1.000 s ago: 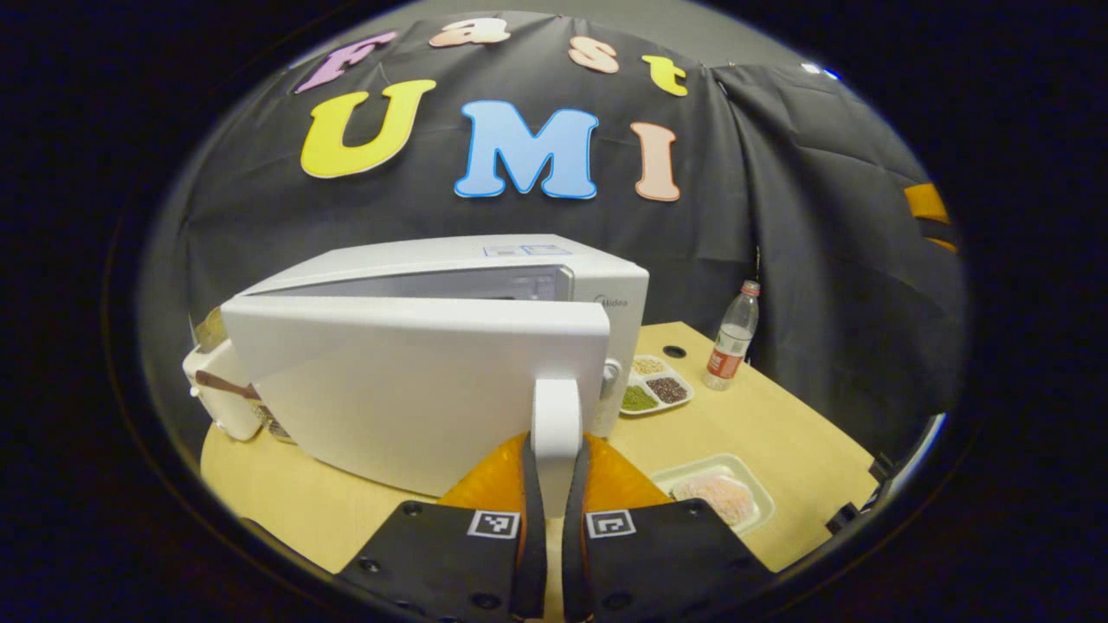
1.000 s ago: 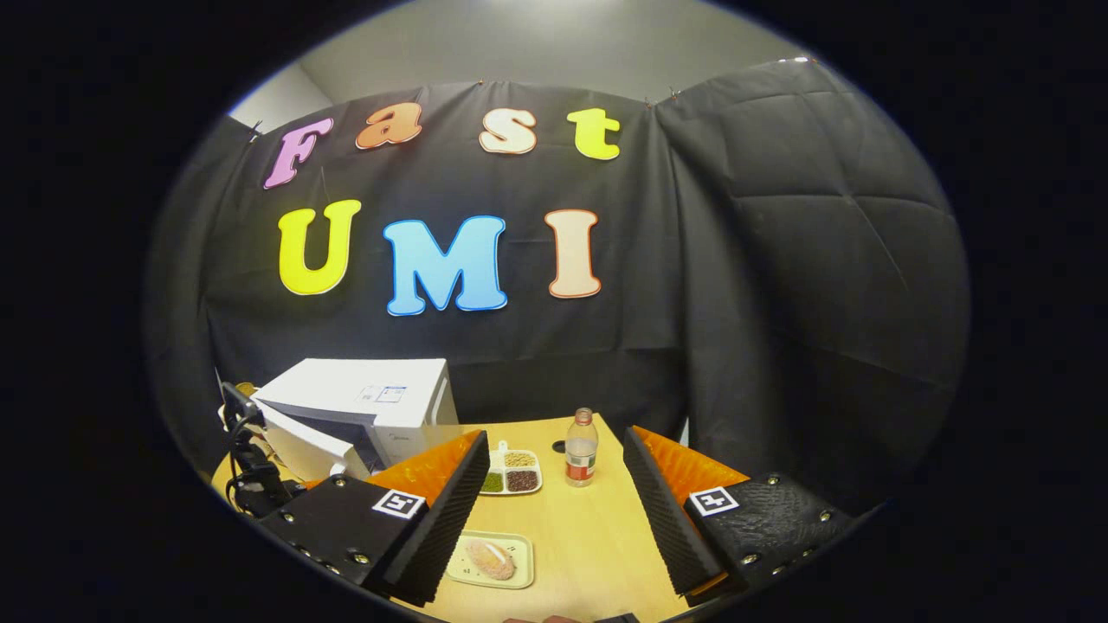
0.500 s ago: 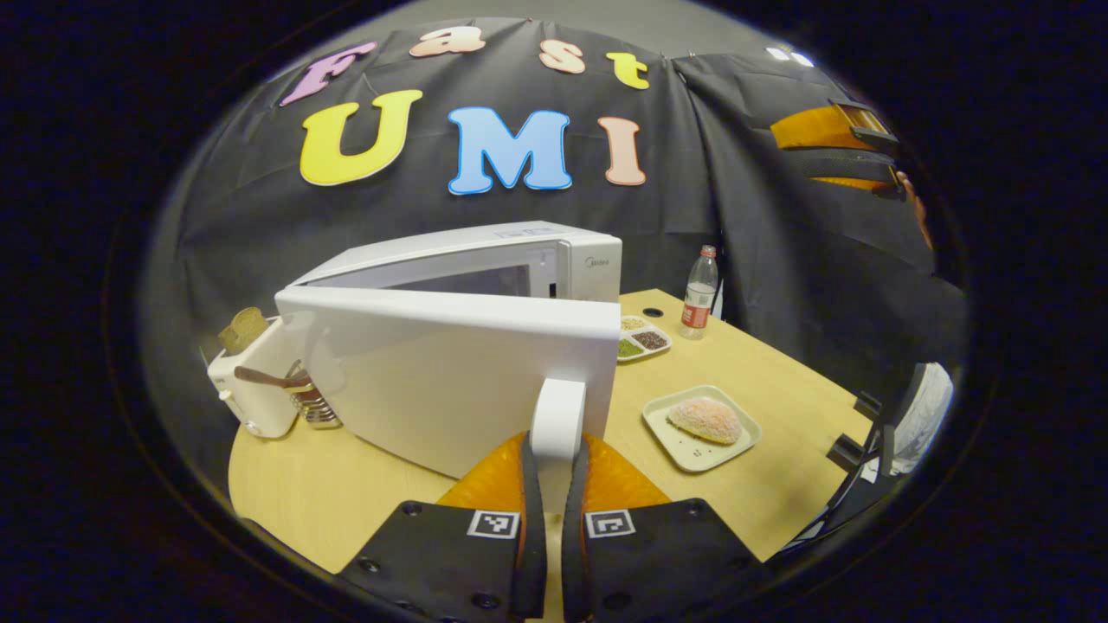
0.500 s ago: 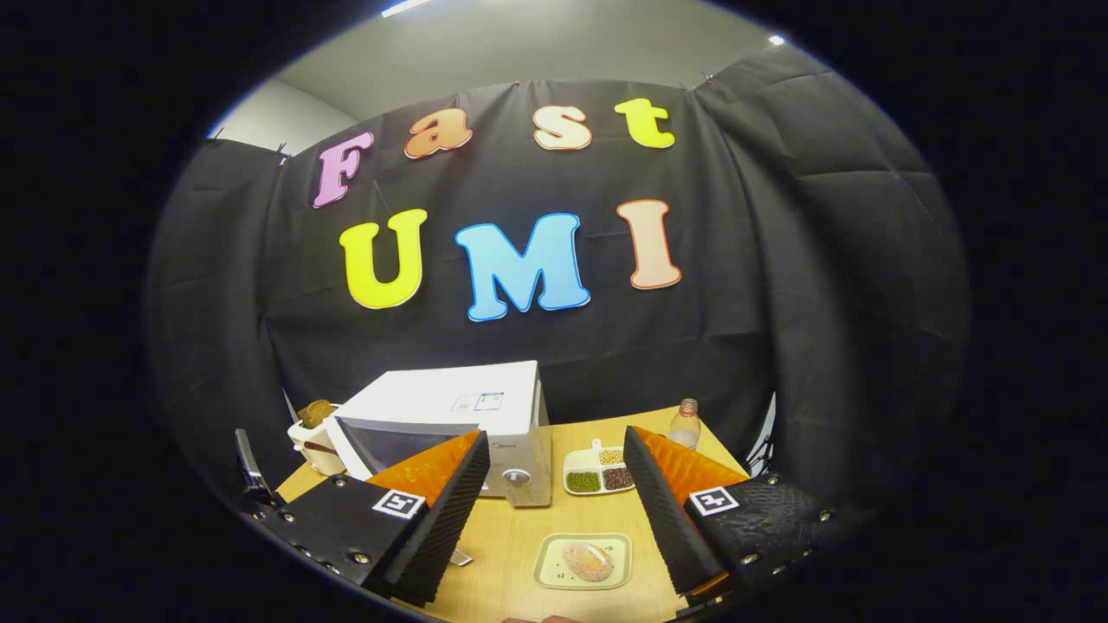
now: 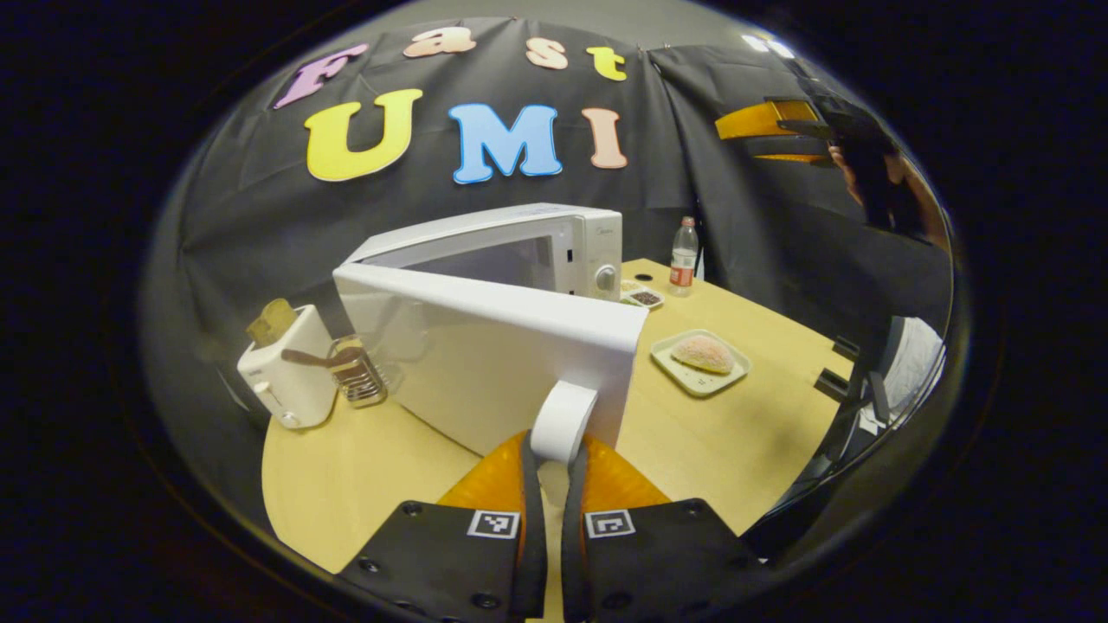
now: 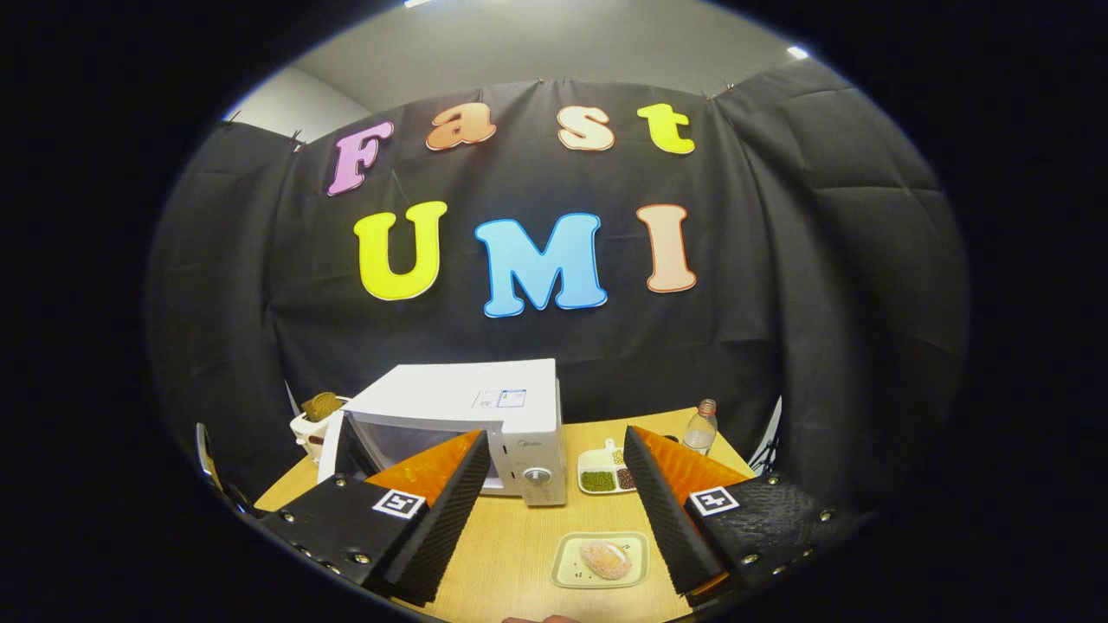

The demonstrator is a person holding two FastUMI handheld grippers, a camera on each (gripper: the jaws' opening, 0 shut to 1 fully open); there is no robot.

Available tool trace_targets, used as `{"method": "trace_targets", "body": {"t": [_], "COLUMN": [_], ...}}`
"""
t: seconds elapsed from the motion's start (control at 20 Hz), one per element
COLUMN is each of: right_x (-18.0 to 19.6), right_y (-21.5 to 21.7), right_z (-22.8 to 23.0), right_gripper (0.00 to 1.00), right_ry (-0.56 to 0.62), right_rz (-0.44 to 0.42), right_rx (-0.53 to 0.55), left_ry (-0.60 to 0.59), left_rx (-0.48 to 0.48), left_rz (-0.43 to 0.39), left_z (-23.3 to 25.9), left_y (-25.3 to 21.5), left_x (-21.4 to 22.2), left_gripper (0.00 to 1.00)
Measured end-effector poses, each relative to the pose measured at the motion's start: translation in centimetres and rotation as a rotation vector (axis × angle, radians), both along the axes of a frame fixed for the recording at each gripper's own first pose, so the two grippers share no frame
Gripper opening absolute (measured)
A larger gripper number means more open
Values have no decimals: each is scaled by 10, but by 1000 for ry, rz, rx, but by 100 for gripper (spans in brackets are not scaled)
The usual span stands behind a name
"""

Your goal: Open the microwave oven with the left hand, put the food in, and close the microwave oven.

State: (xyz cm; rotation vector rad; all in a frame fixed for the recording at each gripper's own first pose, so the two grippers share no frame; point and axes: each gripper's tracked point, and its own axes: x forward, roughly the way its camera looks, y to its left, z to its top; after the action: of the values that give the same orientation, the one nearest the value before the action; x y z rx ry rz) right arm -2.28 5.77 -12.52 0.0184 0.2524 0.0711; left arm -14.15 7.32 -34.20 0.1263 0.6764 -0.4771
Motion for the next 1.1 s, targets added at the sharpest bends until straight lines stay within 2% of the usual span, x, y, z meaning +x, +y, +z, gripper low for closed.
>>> {"method": "trace_targets", "body": {"t": [0.2, 0.5, 0.75, 1.1], "right_x": [-11, -10, -4, 1], "right_y": [21, 22, -5, -49], "right_z": [-22, -79, -151, -279], "right_gripper": [95, 95, 95, 95], "right_ry": [65, 177, 273, 558], "right_rz": [22, 15, -33, -51], "right_rx": [52, 57, -36, -138], "left_ry": [-2, 3, -13, -31], "left_rx": [9, 55, 69, 88], "left_rz": [9, 5, 36, 66], "left_z": [1, 2, 1, -2], "left_y": [42, 99, 135, 158], "left_x": [-15, -26, -30, -28], "left_gripper": [14, 14, 14, 13]}}
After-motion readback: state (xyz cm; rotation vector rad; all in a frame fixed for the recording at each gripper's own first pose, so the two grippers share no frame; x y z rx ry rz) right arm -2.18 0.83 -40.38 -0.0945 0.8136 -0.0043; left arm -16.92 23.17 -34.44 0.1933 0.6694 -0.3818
